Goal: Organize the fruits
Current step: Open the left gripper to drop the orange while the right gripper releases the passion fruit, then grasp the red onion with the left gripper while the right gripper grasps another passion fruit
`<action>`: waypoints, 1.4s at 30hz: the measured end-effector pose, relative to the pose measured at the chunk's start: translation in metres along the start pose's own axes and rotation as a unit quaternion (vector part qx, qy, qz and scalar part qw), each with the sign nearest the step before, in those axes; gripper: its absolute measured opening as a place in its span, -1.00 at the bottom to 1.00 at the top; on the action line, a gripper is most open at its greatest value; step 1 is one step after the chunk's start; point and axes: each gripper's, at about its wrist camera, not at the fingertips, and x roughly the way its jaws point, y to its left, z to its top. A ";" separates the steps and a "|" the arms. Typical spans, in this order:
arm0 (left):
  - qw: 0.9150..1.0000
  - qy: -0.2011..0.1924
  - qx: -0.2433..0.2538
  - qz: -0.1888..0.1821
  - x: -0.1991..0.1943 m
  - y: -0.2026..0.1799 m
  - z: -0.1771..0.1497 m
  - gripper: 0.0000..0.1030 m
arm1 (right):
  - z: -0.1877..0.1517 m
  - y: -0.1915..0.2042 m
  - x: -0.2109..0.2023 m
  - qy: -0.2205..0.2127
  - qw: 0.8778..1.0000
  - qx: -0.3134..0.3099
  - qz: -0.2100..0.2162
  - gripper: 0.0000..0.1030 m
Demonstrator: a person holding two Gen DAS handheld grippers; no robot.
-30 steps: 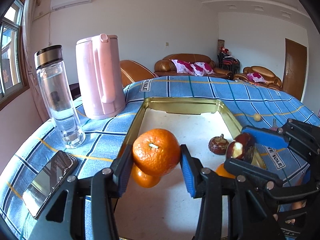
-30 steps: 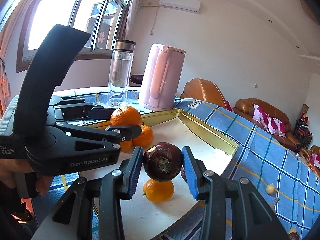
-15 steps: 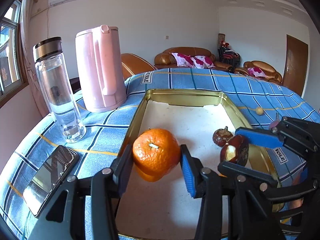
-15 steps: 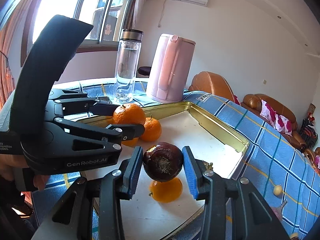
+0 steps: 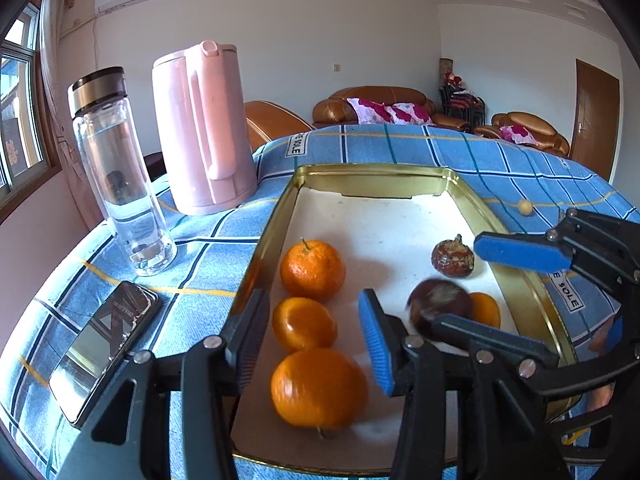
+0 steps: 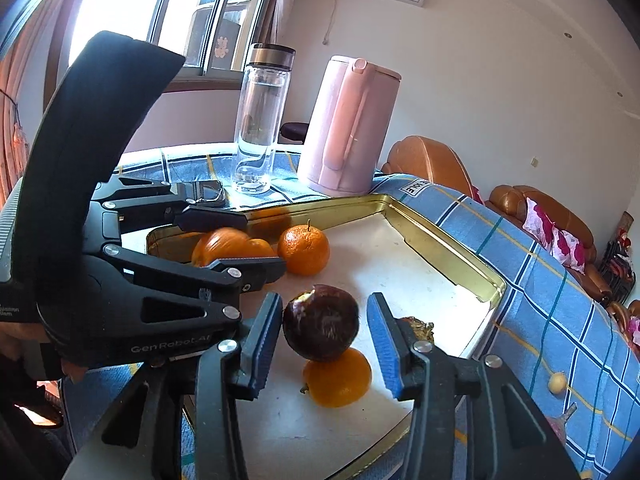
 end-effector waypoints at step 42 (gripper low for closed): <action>0.983 0.015 0.120 -0.138 0.032 -0.234 0.051 0.78 | -0.137 -0.207 -0.127 0.079 0.927 0.285 -0.231 0.44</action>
